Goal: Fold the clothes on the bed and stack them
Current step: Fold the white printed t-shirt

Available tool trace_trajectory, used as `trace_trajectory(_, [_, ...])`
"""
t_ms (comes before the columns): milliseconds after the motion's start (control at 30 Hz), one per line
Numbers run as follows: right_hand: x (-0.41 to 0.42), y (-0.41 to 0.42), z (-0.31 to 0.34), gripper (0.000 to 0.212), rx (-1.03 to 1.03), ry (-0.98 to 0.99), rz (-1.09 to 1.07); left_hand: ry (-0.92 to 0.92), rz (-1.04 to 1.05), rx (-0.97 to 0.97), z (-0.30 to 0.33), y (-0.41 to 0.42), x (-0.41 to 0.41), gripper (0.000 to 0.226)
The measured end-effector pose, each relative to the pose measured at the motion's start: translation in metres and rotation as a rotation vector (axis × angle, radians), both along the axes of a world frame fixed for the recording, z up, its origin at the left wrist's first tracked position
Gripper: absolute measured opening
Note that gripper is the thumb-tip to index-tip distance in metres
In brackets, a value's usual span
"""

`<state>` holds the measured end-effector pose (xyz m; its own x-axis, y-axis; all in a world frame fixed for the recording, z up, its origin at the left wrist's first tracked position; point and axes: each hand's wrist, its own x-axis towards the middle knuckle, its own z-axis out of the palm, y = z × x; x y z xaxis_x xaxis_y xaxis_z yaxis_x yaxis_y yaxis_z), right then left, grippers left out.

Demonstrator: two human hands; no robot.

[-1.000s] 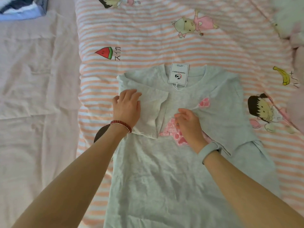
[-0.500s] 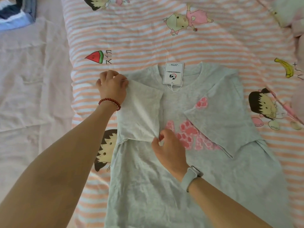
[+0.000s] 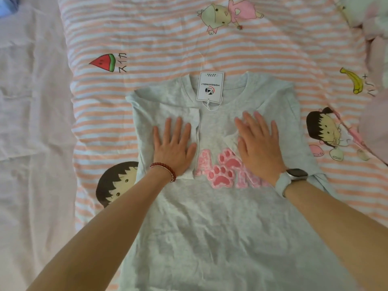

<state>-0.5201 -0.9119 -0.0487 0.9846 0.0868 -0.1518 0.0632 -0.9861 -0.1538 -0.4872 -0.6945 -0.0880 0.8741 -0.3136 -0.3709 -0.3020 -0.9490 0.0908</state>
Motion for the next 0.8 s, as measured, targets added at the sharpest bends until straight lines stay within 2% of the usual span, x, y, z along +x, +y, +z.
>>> trace_trajectory(67, [0.007, -0.010, -0.007, 0.069, -0.156, 0.272, 0.164, 0.017, 0.034, -0.049, 0.001, -0.006, 0.007, 0.072])
trace_trajectory(100, [0.011, -0.013, -0.008, 0.071, -0.179, 0.330, 0.230, -0.031, 0.085, -0.122, 0.005, -0.008, 0.012, 0.066])
trace_trajectory(167, [0.026, -0.020, -0.006, 0.075, -0.166, 0.288, 0.312, -0.197, 0.147, -0.207, 0.016, -0.011, 0.032, 0.046])
trace_trajectory(233, [0.046, -0.028, 0.003, 0.068, -0.138, 0.165, 0.335, -0.235, 0.147, -0.136, 0.022, -0.010, 0.059, 0.045])
trace_trajectory(300, [0.069, -0.044, 0.004, 0.061, -0.172, 0.109, 0.267, -0.176, 0.159, -0.030, 0.023, -0.006, 0.090, 0.057])
trace_trajectory(400, [0.104, -0.064, -0.001, 0.064, -0.234, 0.155, 0.024, -0.106, 0.209, 0.029, 0.026, 0.002, 0.130, 0.075])
trace_trajectory(467, [0.123, -0.072, -0.004, 0.065, -0.199, 0.236, -0.121, -0.011, 0.248, 0.038, 0.030, 0.002, 0.147, 0.077])
trace_trajectory(500, [0.130, -0.075, -0.004, 0.064, -0.168, 0.245, -0.161, 0.028, 0.256, 0.024, 0.033, 0.000, 0.152, 0.070])
trace_trajectory(600, [0.133, -0.073, 0.006, 0.046, -0.057, 0.093, -0.158, -0.005, 0.215, -0.207, 0.043, -0.002, 0.153, 0.033])
trace_trajectory(700, [0.105, -0.068, 0.022, 0.033, 0.000, -0.114, -0.079, -0.231, 0.080, -0.356, 0.053, 0.001, 0.125, 0.032])
trace_trajectory(800, [0.059, -0.074, 0.030, 0.034, 0.049, -0.269, 0.012, -0.433, -0.084, -0.421, 0.057, 0.015, 0.074, 0.030])
